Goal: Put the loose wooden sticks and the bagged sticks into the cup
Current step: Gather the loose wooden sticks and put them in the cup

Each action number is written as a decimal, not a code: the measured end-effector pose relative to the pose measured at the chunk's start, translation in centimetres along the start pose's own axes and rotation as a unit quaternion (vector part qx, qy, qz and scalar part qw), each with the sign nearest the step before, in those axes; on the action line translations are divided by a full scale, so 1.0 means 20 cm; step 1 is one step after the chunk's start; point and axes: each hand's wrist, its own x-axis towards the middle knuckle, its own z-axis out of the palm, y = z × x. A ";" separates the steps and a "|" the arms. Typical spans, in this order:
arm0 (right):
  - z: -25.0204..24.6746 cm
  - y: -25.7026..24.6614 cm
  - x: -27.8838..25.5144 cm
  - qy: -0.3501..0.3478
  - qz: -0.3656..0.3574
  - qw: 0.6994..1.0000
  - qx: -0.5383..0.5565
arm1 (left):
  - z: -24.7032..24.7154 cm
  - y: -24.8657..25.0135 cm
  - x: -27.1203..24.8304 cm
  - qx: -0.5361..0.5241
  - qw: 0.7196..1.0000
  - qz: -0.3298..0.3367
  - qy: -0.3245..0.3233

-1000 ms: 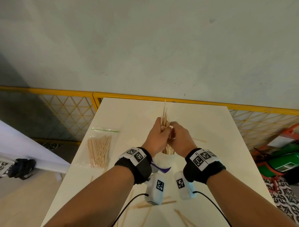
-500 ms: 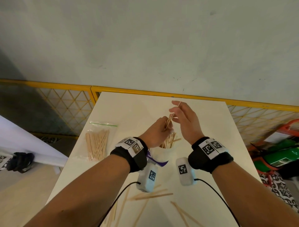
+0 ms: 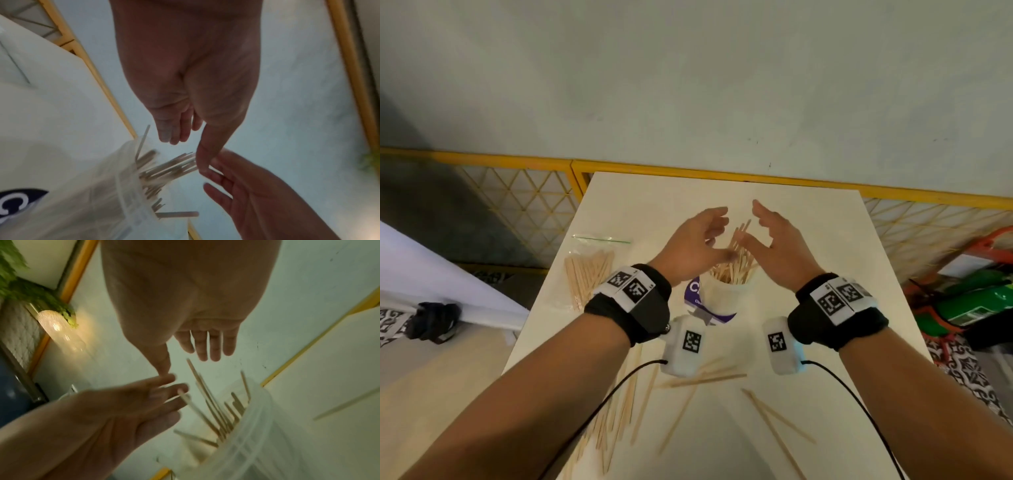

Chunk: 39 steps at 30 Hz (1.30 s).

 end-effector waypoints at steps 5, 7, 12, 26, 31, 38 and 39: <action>-0.06 0.15 -0.36 0.096 0.025 0.995 -0.011 | -0.02 -0.13 -0.32 0.044 0.990 0.077 0.109; 0.02 0.29 -0.55 -0.022 0.093 0.993 -0.075 | 0.04 -0.30 -0.47 0.097 0.986 0.056 0.127; 0.31 0.51 -0.89 -0.224 0.177 0.930 -0.230 | 0.24 -0.71 -0.74 0.376 0.915 -0.099 -0.110; 0.43 0.55 -0.98 -0.200 0.138 0.913 -0.328 | 0.37 -0.67 -0.75 0.534 0.832 -0.096 -0.115; 0.46 0.56 -1.01 -0.246 0.148 0.907 -0.309 | 0.43 -0.62 -0.75 0.549 0.812 -0.137 -0.142; 0.28 0.55 -0.78 -0.099 0.167 0.976 -0.098 | 0.41 -0.54 -0.66 0.344 0.917 -0.150 -0.133; 0.24 0.54 -0.74 -0.065 0.177 0.979 -0.074 | 0.40 -0.52 -0.67 0.308 0.933 -0.127 -0.134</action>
